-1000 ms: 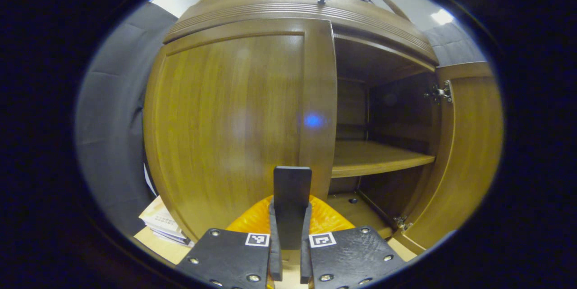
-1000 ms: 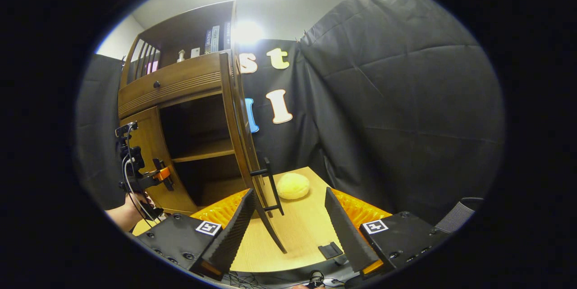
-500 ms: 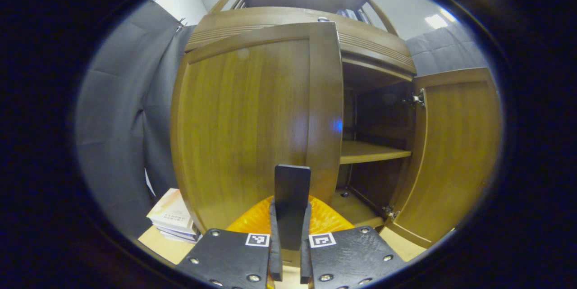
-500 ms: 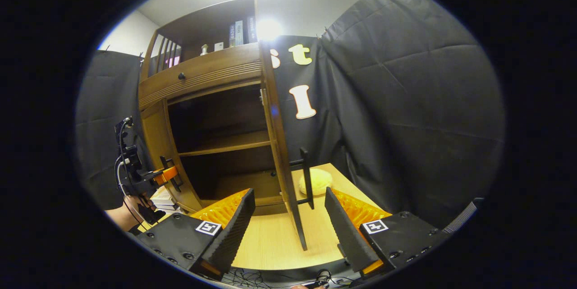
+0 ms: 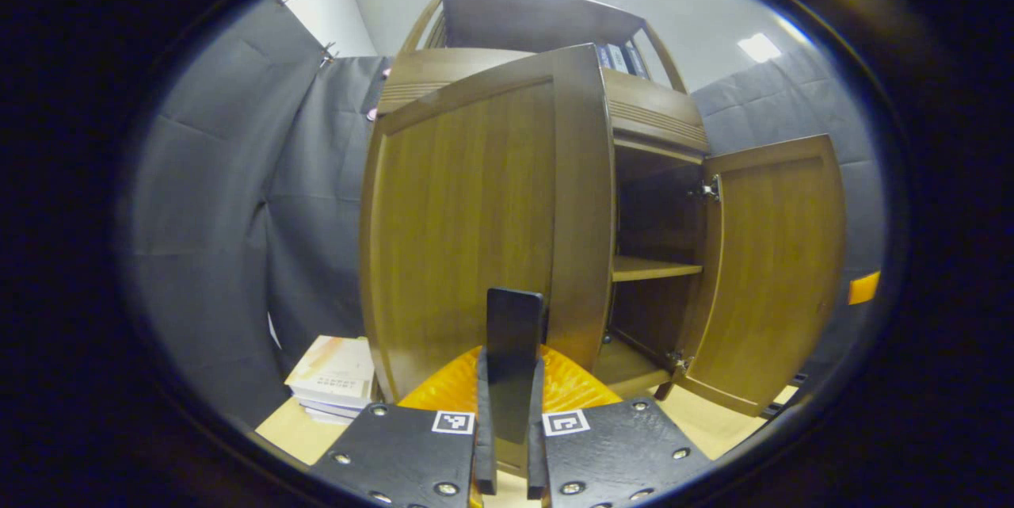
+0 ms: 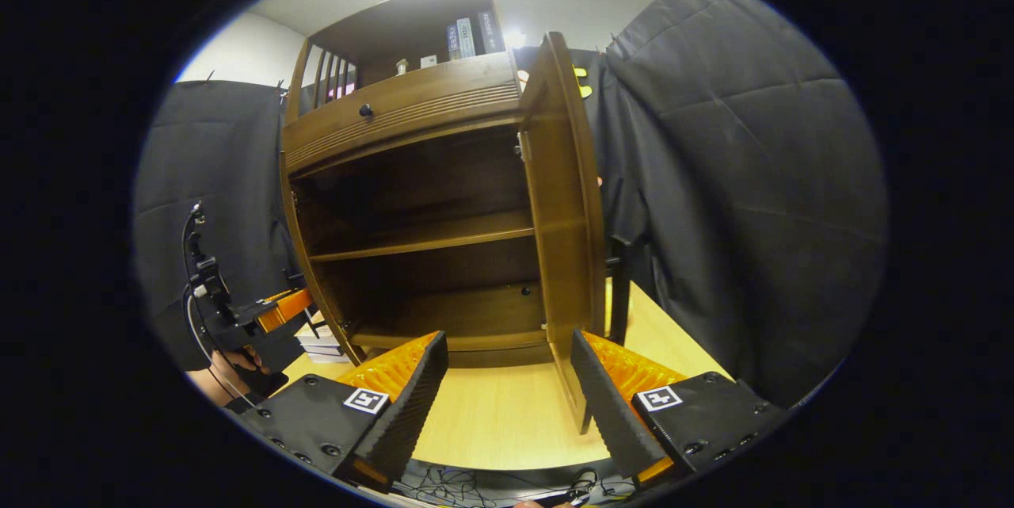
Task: Open the right door of the double-door shoe cabinet with the right hand, and open the left door with the left hand.
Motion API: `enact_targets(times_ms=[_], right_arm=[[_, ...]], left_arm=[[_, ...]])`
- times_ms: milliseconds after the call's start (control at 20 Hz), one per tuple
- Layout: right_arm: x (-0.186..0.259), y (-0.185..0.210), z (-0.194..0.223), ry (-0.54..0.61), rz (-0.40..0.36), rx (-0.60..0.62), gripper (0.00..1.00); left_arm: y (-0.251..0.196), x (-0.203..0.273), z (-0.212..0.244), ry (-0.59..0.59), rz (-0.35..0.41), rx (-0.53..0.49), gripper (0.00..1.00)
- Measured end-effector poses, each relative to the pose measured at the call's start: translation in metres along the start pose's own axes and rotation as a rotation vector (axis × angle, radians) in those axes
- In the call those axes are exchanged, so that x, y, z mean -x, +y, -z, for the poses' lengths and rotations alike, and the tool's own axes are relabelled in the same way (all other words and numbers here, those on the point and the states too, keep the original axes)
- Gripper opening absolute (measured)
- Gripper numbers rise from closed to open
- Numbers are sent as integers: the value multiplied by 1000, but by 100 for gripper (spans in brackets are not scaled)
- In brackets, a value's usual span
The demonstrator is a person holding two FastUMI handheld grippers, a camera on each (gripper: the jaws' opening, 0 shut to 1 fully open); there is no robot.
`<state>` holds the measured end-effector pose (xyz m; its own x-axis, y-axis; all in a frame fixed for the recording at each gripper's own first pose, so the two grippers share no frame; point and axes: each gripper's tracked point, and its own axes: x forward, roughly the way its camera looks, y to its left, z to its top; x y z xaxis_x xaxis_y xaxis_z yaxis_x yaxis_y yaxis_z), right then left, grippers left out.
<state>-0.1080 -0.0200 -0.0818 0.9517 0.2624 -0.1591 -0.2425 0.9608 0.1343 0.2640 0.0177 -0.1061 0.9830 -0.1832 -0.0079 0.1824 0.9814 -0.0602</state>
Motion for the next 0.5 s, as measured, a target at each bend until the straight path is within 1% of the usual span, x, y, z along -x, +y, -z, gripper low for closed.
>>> enact_targets(times_ms=[50, 100, 150, 250, 300, 350, 400, 450, 500], right_arm=[[-2, 7, 2, 3, -15, 0, 93], [-5, 13, 2, 2, -30, 2, 92], [-9, 20, 2, 2, -43, 8, 98], [-15, 29, 3, 8, -67, 15, 98], [-18, 33, 5, 12, -79, 16, 93], [-22, 39, 6, 15, -91, 13, 93], [-26, 45, 7, 18, -100, 7, 93], [-28, 50, 10, 29, -113, -1, 93], [-32, 56, 10, 39, -125, -7, 98]], left_arm=[[7, 8, -1, 1, -5, 3, 15], [13, 13, -2, 1, -11, 7, 16], [19, 19, -3, 2, -17, 8, 16], [34, 33, -2, 1, -28, 6, 17], [42, 39, -2, 1, -29, 5, 18], [49, 44, -2, 6, -24, 5, 14], [59, 48, -2, 6, -24, 10, 14], [68, 52, -4, 8, -28, 16, 17], [78, 58, -3, 6, -34, 19, 17]])
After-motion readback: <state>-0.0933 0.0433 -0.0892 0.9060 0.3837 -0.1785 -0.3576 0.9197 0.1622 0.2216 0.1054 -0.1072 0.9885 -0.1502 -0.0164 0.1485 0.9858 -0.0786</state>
